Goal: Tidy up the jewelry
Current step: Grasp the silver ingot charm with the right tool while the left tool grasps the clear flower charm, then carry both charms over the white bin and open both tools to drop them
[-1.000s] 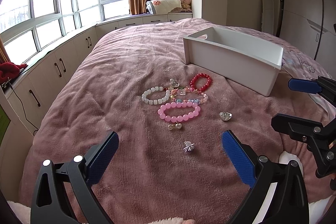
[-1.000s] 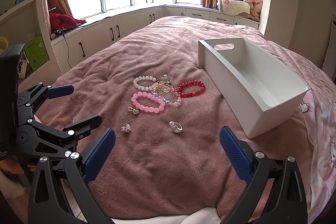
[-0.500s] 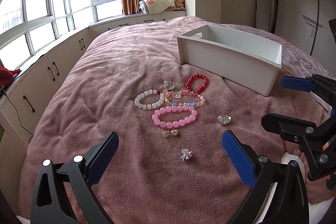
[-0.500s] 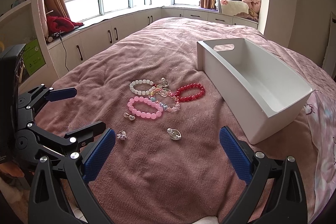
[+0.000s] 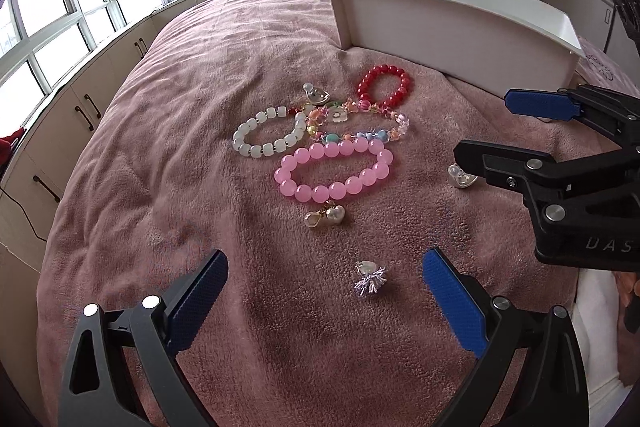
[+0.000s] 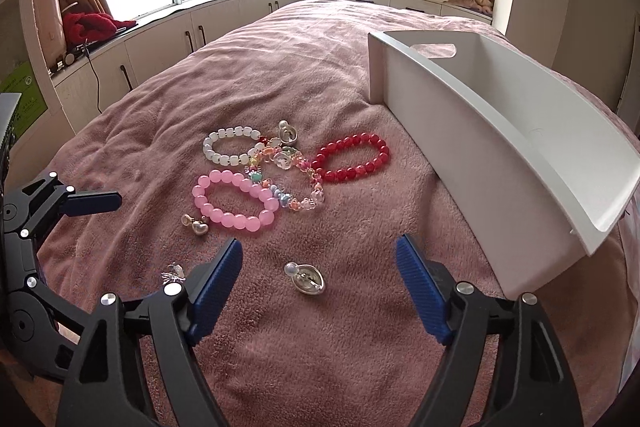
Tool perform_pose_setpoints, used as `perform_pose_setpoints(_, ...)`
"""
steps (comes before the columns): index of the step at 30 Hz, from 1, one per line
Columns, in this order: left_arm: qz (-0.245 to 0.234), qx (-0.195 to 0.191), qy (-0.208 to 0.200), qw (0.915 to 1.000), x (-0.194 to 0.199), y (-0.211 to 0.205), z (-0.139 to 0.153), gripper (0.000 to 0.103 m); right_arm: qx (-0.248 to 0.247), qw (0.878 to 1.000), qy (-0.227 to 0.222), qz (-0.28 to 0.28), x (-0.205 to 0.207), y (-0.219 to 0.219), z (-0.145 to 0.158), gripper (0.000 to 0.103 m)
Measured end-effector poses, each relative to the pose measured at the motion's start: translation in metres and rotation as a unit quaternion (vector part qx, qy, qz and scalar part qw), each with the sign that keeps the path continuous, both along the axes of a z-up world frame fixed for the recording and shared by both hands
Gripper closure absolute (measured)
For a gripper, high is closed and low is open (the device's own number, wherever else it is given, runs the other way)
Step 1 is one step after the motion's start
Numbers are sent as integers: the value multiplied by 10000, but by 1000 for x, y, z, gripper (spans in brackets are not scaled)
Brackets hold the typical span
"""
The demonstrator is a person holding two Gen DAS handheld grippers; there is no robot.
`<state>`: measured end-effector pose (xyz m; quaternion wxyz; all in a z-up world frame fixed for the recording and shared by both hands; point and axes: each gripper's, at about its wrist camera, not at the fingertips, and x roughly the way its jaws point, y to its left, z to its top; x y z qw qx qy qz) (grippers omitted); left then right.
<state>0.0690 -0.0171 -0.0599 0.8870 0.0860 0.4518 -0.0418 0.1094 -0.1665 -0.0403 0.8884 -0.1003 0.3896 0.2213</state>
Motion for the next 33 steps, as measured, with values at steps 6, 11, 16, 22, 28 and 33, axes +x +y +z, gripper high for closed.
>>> perform_pose_setpoints(6, -90, 31, 321, 9994, 4, -4, -14, 39, -170, 9985, 511, 25, 16, 4, -32, 47)
perform_pose_setpoints(11, -317, -29, 361, 9988, -1, -10, -17, 61, -47, 9976, 684, 23, 14, 3, -42, 58)
perform_pose_setpoints(16, -495, -133, 440, 9977, -5, -14, -18, 80, 222, 9968, 767, 96, 11, -1, -42, 77)
perform_pose_setpoints(22, -367, -580, 465, 9966, -5, -3, -12, 80, 553, 9949, 841, 64, 6, -9, -37, 81)
perform_pose_setpoints(28, -400, -1015, 287, 9936, -5, 4, 4, 80, 827, 9942, 678, 98, -3, -17, -18, 81)
perform_pose_setpoints(33, -514, -785, 105, 9955, 3, 2, 25, 80, 1190, 9922, 368, 96, -5, -30, 19, 81)
